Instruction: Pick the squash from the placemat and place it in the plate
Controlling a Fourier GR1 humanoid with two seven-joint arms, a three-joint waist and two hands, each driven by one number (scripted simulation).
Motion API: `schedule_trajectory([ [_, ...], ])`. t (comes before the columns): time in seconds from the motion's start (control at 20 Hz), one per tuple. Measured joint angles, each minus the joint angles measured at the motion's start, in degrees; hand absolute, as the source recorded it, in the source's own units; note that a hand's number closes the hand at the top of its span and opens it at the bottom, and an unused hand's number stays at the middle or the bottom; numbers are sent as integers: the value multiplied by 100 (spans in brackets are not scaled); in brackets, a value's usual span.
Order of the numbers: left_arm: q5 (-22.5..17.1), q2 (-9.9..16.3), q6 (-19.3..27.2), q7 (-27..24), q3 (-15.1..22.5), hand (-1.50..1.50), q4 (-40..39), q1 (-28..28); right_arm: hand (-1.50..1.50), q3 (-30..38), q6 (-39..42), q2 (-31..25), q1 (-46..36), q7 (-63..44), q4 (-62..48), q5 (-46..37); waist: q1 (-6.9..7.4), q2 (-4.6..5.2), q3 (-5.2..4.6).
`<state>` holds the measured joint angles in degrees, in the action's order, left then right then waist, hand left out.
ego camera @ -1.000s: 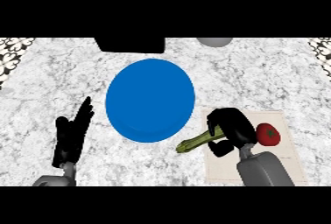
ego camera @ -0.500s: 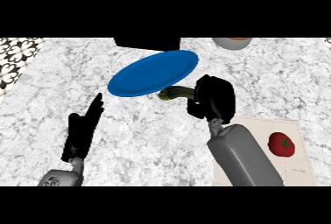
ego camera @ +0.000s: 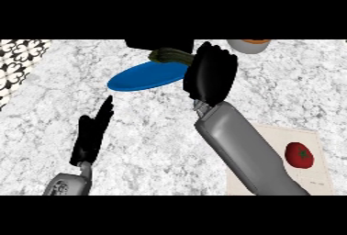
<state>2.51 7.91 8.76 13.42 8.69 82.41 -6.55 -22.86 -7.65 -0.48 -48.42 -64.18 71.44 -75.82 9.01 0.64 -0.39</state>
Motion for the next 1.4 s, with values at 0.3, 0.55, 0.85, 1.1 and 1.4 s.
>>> schedule_trajectory([
  [0.3,33,-39,48,68,0,0,-23,-113,150,-44,-85,-26,-535,-487,-541,-175,-23,21,14],
  [0.55,40,-57,59,-6,-13,0,-71,-90,150,76,-187,-32,-789,-626,-1007,-66,-79,36,20],
  [0.85,46,-33,91,2,-74,0,-88,-69,150,121,-427,-35,-690,-653,-1521,216,-172,36,28],
  [1.1,30,-16,83,-41,-120,0,-94,-61,150,158,-704,-30,-440,-533,-1877,904,-194,56,36],
  [1.4,25,-68,93,-43,-122,0,-144,-88,-150,99,-917,-19,-163,-372,-2140,2172,-218,50,41],
])
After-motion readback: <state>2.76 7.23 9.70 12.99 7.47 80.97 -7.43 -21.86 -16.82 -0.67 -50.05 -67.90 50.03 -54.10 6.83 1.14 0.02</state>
